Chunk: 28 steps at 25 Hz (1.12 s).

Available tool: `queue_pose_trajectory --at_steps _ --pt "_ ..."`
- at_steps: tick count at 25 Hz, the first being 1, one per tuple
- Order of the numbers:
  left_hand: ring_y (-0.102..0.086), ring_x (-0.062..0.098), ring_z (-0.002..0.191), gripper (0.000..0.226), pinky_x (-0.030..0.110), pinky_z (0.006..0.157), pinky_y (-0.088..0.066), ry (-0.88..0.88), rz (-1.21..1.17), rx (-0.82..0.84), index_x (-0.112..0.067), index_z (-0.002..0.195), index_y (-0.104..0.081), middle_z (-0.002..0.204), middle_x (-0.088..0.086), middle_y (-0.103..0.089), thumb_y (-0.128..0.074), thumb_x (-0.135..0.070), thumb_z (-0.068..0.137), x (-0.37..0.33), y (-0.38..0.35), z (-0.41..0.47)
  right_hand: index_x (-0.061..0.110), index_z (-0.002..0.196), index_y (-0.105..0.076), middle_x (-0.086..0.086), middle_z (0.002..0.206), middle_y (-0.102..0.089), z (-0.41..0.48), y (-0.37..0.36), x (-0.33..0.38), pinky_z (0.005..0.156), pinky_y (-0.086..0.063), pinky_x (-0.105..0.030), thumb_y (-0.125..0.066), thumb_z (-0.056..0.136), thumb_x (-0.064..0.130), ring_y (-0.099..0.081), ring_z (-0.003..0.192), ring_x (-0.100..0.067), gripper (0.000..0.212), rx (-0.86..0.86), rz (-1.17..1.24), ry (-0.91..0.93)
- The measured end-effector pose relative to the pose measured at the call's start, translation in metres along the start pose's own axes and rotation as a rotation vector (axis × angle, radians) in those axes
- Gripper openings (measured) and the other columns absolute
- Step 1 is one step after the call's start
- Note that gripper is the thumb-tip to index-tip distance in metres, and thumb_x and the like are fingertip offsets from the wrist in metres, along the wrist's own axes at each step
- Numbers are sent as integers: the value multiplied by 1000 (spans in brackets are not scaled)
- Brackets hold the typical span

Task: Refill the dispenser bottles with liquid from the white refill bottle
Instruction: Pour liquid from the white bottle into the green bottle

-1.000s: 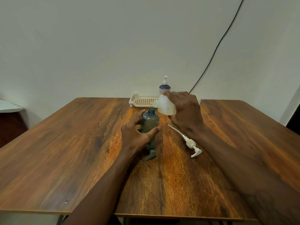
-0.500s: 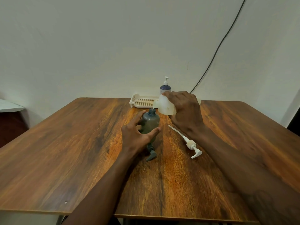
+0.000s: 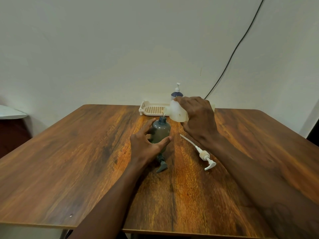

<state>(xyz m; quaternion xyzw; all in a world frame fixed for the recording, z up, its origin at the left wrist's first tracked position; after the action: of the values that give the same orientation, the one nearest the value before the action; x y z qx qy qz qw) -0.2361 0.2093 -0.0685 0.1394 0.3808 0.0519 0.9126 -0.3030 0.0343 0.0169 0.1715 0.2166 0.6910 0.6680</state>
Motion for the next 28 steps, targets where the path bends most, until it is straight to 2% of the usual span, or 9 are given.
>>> queue_pose_trajectory --at_steps 5,9,13,18,24,28 --pt "-60 3 113 91 4 77 -52 2 -4 -9 -25 147 -53 135 3 -66 -88 -57 69 3 1 0 11 135 -61 -16 123 -70 3 4 3 92 -53 -52 -95 58 10 -66 107 -38 83 -27 16 9" --pt "-59 2 112 91 3 76 -51 3 -1 -7 -26 147 -53 135 2 -66 -88 -57 69 3 2 1 11 136 -60 -15 123 -70 6 4 4 91 -53 -52 -95 58 10 -66 107 -38 86 -24 4 20" --pt "-60 4 111 86 2 76 -50 -2 -14 -19 -35 143 -50 133 2 -67 -89 -55 69 0 3 0 14 138 -59 -13 126 -69 7 5 6 93 -51 -50 -92 60 11 -64 110 -36 84 -13 1 18" --pt "-60 3 112 89 8 78 -54 14 -29 -27 -31 145 -52 134 0 -67 -89 -55 68 2 4 0 15 139 -58 -13 127 -69 8 4 6 95 -50 -51 -91 60 7 -63 112 -36 85 -6 1 8" --pt "-60 5 112 89 4 76 -52 14 -35 -33 -27 145 -53 134 3 -67 -89 -54 68 2 4 1 14 139 -58 -14 129 -68 11 5 6 96 -50 -52 -92 61 8 -63 114 -37 85 -4 8 13" --pt "-64 11 115 91 11 79 -56 23 -38 -37 -27 146 -53 135 3 -66 -89 -56 67 4 4 1 14 138 -59 -14 128 -68 12 7 9 95 -50 -51 -92 60 6 -63 114 -38 85 -11 6 22"
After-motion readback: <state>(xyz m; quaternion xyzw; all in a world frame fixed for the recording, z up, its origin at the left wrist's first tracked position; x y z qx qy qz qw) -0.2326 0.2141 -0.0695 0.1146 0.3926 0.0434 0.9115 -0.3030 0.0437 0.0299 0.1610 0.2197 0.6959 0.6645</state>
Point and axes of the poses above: each hand's wrist, its own z-axis towards the middle knuckle, its own y-axis out of the back of the hand, x = y × z, the point moved 7 cm from there along z, towards the middle knuckle
